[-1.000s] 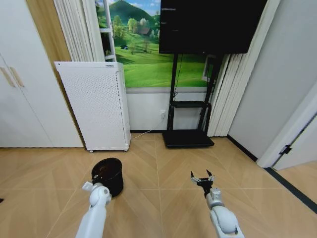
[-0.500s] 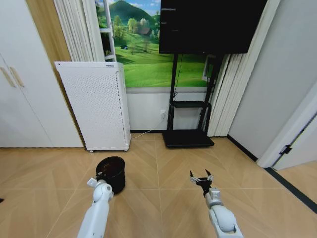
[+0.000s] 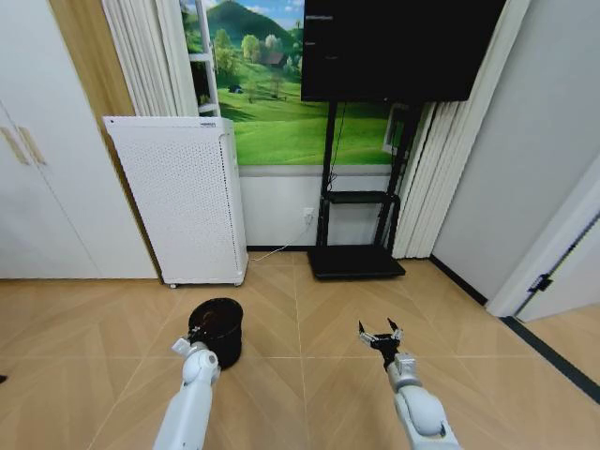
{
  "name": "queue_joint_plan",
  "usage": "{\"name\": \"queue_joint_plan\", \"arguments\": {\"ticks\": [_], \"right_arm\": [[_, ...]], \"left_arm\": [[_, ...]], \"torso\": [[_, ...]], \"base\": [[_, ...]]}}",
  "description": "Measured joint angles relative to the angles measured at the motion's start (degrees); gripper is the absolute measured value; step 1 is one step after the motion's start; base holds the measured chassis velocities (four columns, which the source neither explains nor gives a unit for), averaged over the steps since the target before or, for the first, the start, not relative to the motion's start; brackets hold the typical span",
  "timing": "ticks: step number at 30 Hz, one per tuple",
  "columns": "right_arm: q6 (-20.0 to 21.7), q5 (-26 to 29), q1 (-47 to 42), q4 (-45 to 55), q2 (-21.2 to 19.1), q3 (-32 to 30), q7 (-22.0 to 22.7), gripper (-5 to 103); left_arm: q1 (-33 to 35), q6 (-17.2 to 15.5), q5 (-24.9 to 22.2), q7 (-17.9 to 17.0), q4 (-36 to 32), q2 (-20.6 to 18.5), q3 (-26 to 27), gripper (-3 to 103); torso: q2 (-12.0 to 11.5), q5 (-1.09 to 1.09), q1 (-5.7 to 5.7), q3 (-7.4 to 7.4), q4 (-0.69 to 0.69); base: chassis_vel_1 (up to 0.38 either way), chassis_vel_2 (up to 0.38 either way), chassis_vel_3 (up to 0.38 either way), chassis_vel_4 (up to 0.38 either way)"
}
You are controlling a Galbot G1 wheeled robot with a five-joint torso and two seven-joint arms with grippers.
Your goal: Pick up the trash bin and place the garbage on the floor into it.
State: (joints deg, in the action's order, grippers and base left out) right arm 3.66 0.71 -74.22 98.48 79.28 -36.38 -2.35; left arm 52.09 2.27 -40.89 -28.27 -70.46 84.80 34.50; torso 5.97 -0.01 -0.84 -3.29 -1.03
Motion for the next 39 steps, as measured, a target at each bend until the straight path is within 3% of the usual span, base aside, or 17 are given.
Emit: {"name": "queue_joint_plan", "arguments": {"ticks": [4, 6, 7, 9, 13, 15, 19, 21, 24, 26, 28, 29, 31, 32, 34, 37, 39], "right_arm": [[-0.2, 0.0, 0.0, -0.2, 0.0, 0.0, -0.2, 100], [-0.4, 0.0, 0.2, -0.6, -0.2, -0.1, -0.2, 100], [-0.4, 0.0, 0.2, -0.6, -0.2, -0.1, -0.2, 100], [-0.5, 0.2, 0.4, -0.7, -0.5, -0.4, -0.2, 100], [-0.5, 0.5, 0.5, -0.7, -0.6, -0.5, -0.2, 100], [-0.3, 0.5, 0.5, -0.3, -0.6, -0.5, -0.2, 100], [-0.2, 0.5, 0.6, -0.1, -0.3, -0.4, -0.2, 100], [0.3, 0.5, 0.7, 0.5, 0.1, -0.2, -0.2, 100], [0.5, 0.5, 0.7, 0.8, 0.1, -0.2, -0.2, 100], [1.1, 0.7, 0.8, 1.5, 0.4, -0.2, -0.3, 100], [1.3, 0.8, 0.8, 1.7, 0.4, -0.2, -0.3, 100], [2.0, 1.1, 0.9, 2.2, 0.7, -0.2, -0.2, 100], [2.3, 1.1, 1.0, 2.5, 1.0, -0.2, -0.1, 100], [2.3, 1.1, 1.0, 2.5, 1.0, -0.2, -0.1, 100], [2.4, 1.0, 0.9, 2.6, 1.4, -0.1, 0.0, 100], [2.4, 0.9, 0.6, 2.8, 1.7, -0.1, 0.1, 100], [2.4, 0.7, 0.4, 2.8, 1.8, -0.1, 0.1, 100]], "left_arm": [[0.2, -0.2, 0.5, 0.0, -0.2, 0.0, 0.0, 4], [0.2, -0.1, 1.7, 0.1, -0.1, 0.0, 0.0, 20], [0.2, -0.1, 1.7, 0.1, -0.1, 0.0, 0.0, 20], [0.3, -0.2, 1.9, 0.1, -0.3, -0.1, 0.1, 30], [0.5, -0.3, 2.2, 0.2, -0.6, -0.2, 0.1, 35], [0.9, -0.8, 2.4, 0.5, -1.4, -0.2, 0.1, 52], [1.6, -1.2, 2.8, 0.6, -3.0, -0.3, 0.1, 62], [3.7, -2.2, 5.4, 1.0, -7.4, -0.1, 0.1, 74], [4.7, -3.0, 6.4, 1.5, -9.5, -0.1, 0.1, 79], [7.5, -6.4, 10.1, 6.3, -14.5, -0.4, 0.6, 89], [8.1, -7.4, 11.0, 8.0, -15.5, -0.6, 0.8, 89], [10.1, -9.5, 14.3, 14.1, -18.3, -1.5, 1.0, 98], [11.3, -9.9, 18.2, 19.8, -20.3, -2.2, 1.2, 99], [11.3, -9.9, 18.2, 19.8, -20.3, -2.2, 1.2, 99], [12.1, -11.1, 20.6, 25.2, -22.4, -2.6, 1.5, 100], [13.0, -12.3, 21.6, 30.4, -24.2, -4.2, 1.4, 100], [13.4, -12.5, 22.3, 31.9, -24.7, -4.8, 1.2, 100]], "torso": [[0.0, 0.01, 0.0, 0.0, 0.0], [0.0, 0.02, 0.0, 0.0, 0.0], [0.0, 0.02, 0.0, 0.0, 0.0], [0.0, 0.01, 0.0, 0.01, 0.0], [0.0, 0.01, 0.0, 0.0, -0.01], [0.0, 0.01, 0.0, 0.0, 0.0], [0.0, 0.01, 0.0, 0.0, 0.0], [0.0, 0.01, 0.0, 0.0, 0.0], [0.0, 0.01, 0.0, 0.01, 0.0], [0.0, 0.01, 0.0, 0.01, -0.01], [0.0, 0.0, 0.0, 0.01, -0.01], [0.0, 0.01, 0.0, 0.01, 0.0], [0.0, 0.0, 0.0, 0.01, 0.01], [0.0, 0.0, 0.0, 0.01, 0.01], [0.0, 0.01, 0.0, 0.01, 0.0], [0.0, 0.02, 0.0, 0.01, -0.01], [0.0, 0.02, 0.0, 0.01, 0.0]], "base": [[0.0, 0.0, 0.0, 0.0], [0.0, 0.0, 0.0, 0.0], [0.0, 0.0, 0.0, 0.0], [0.0, 0.0, 0.0, 0.0], [0.0, 0.0, 0.0, 0.0], [0.0, 0.0, 0.0, 0.0], [0.0, 0.0, 0.0, 0.0], [0.0, 0.0, 0.0, 0.0], [0.0, 0.0, 0.0, 0.0], [0.0, 0.0, 0.0, 0.0], [0.0, 0.0, 0.0, 0.0], [0.0, 0.0, 0.0, 0.0], [0.0, 0.0, 0.0, 0.0], [0.0, 0.0, 0.0, 0.0], [0.0, 0.0, 0.0, 0.0], [0.0, 0.0, 0.0, 0.0], [0.0, 0.0, 0.0, 0.0]]}}
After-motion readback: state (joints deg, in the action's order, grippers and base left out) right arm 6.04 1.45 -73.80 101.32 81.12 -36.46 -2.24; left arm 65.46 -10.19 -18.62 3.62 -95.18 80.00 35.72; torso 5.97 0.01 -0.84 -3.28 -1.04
